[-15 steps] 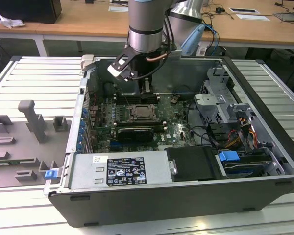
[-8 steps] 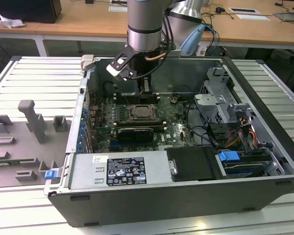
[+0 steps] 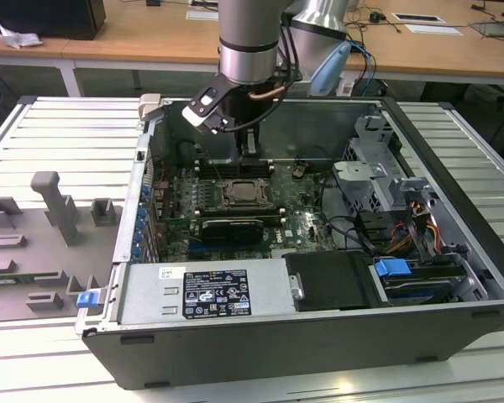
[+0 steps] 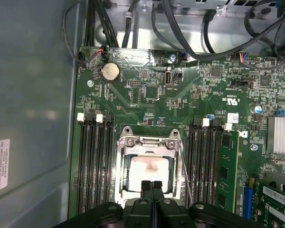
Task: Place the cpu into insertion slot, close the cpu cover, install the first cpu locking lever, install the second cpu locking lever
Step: 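Install the first cpu locking lever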
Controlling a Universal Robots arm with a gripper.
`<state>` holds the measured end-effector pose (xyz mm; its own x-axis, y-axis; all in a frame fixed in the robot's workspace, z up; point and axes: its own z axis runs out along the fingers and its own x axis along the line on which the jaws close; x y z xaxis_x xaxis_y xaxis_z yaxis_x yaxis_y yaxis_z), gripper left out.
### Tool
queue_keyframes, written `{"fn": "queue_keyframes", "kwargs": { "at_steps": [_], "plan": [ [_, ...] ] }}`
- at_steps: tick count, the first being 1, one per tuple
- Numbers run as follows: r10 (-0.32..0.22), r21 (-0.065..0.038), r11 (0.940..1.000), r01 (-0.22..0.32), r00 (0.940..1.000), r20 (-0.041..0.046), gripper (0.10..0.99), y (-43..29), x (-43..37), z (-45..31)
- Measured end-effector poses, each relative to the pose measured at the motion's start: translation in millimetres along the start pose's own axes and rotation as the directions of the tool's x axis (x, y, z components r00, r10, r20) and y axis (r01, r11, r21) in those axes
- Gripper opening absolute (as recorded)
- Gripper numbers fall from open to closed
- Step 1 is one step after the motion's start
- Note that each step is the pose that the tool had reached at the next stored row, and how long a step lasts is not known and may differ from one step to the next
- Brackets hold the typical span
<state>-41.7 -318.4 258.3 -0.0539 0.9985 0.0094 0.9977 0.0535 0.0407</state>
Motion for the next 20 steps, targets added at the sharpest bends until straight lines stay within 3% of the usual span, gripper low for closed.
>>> {"fn": "queue_keyframes", "kwargs": {
  "at_steps": [7, 12, 15, 18, 20],
  "plan": [
    [0.000, 0.000, 1.0000, 0.000, 1.0000, -0.0001, 0.106, 0.3, 0.1, -7.2],
    [-0.113, 0.001, 0.9935, 0.113, 0.9935, -0.0046, 0.106, 0.3, 0.1, -7.4],
    [-0.173, 0.001, 0.9849, 0.173, 0.9849, -0.0070, 0.106, 0.3, 0.1, -7.4],
    [-0.272, 0.001, 0.9622, 0.272, 0.9621, -0.0112, 0.106, 0.3, 0.1, -7.4],
    [-0.301, 0.001, 0.9536, 0.301, 0.9536, -0.0124, 0.106, 0.3, 0.1, -7.4]
  ]
}}
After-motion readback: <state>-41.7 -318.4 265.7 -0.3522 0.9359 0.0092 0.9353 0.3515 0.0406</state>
